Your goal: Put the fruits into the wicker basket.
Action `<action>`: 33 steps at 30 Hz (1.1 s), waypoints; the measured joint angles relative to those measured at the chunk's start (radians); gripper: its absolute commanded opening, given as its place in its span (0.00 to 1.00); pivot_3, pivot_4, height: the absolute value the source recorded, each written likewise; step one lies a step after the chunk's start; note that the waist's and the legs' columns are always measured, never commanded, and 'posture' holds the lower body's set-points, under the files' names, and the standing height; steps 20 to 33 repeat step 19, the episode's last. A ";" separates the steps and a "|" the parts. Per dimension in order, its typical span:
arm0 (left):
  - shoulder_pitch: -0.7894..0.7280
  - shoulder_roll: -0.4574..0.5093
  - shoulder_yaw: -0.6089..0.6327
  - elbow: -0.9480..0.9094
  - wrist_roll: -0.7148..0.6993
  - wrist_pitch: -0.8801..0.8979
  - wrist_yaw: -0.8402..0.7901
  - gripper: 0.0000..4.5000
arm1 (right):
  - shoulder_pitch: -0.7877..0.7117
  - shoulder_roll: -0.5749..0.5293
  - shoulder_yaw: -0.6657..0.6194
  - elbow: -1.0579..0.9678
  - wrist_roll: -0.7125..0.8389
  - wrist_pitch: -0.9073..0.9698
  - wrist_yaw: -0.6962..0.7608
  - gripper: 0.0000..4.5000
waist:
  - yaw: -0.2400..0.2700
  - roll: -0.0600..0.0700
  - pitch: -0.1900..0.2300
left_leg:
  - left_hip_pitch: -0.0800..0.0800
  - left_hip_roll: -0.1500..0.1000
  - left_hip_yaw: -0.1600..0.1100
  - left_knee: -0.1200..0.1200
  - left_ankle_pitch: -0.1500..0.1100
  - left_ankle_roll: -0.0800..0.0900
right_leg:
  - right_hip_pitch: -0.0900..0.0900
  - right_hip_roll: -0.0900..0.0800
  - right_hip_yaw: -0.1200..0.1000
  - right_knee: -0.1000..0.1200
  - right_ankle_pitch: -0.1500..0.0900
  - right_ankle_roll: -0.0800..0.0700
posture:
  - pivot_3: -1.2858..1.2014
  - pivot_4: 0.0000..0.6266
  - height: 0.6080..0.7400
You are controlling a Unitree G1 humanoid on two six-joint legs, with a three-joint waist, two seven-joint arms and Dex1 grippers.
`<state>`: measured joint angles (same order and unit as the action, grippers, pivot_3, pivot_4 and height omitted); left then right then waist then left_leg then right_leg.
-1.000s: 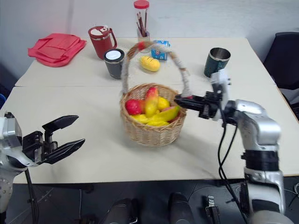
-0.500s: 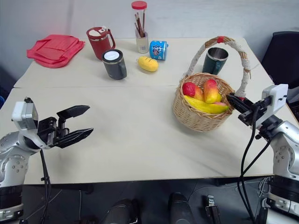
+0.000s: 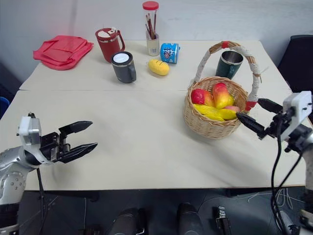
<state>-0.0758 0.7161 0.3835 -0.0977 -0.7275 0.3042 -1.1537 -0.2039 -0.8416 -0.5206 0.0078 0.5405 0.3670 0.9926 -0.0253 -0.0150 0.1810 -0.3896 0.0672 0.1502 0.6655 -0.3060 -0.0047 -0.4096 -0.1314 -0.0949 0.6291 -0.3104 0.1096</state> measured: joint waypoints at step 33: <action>0.248 -0.046 0.031 -0.140 0.272 -0.184 0.229 1.00 | 0.010 0.251 0.355 0.157 -0.149 -0.597 0.413 0.99 | -0.005 0.000 0.000 | 0.004 0.001 0.000 0.000 -0.001 0.000 | 0.003 0.000 0.000 0.001 0.000 0.000 | 0.52 0.24 1.00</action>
